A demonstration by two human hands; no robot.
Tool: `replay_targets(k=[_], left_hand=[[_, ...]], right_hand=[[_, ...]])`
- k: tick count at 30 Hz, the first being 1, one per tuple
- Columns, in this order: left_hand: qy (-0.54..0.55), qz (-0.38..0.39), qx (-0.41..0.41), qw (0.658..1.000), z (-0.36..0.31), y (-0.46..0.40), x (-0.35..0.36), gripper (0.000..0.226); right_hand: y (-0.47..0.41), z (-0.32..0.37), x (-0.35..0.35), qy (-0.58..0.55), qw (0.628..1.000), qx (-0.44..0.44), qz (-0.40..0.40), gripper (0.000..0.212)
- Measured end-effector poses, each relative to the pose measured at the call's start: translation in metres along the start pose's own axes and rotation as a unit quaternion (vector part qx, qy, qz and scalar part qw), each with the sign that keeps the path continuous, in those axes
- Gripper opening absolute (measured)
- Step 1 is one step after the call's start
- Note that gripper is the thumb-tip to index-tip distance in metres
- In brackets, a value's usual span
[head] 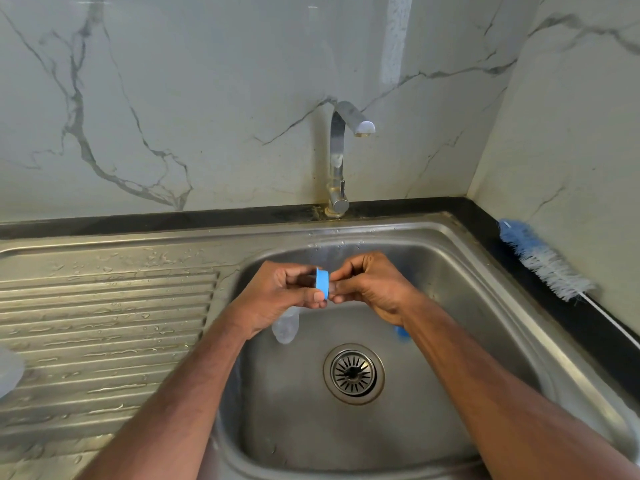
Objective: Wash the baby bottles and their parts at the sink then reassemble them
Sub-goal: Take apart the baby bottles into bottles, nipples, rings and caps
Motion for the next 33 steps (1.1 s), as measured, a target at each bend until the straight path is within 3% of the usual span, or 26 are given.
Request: replay_targets(k=[14, 20, 25, 28, 30, 33], left_hand=[[-0.035, -0.029, 0.017, 0.999, 0.005, -0.01, 0.001, 0.05], [-0.045, -0.027, 0.031, 0.998, 0.0, -0.011, 0.003, 0.047], [-0.048, -0.05, 0.036, 0.997, -0.001, -0.008, -0.001, 0.044], [-0.064, -0.079, 0.03, 0.994, 0.002, -0.009, 0.0, 0.056], [-0.067, -0.101, 0.027, 0.992, 0.004, -0.01, 0.0, 0.061], [-0.082, -0.12, 0.044, 0.988, 0.004, -0.011, 0.0, 0.049]], right_hand=[[0.003, -0.004, -0.005, -0.058, 0.996, 0.04, -0.051, 0.021], [0.0, -0.008, -0.001, -0.135, 0.987, 0.055, -0.059, 0.02], [-0.003, -0.011, 0.004, -0.103, 0.993, 0.044, -0.049, 0.023], [-0.003, -0.008, 0.003, -0.06, 0.997, 0.035, -0.033, 0.025], [-0.004, -0.009, 0.001, -0.075, 0.996, 0.033, -0.037, 0.023], [-0.005, -0.014, -0.002, -0.141, 0.987, 0.039, -0.073, 0.014]])
Point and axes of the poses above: each hand's wrist, its own y-axis away from the middle knuckle, its own x-axis out of the palm, z = x × y, the point moved 4 cm from there along -y, towards the middle knuckle, and after that the axes turned 12 degrees about -y, right-handed, at the moved point
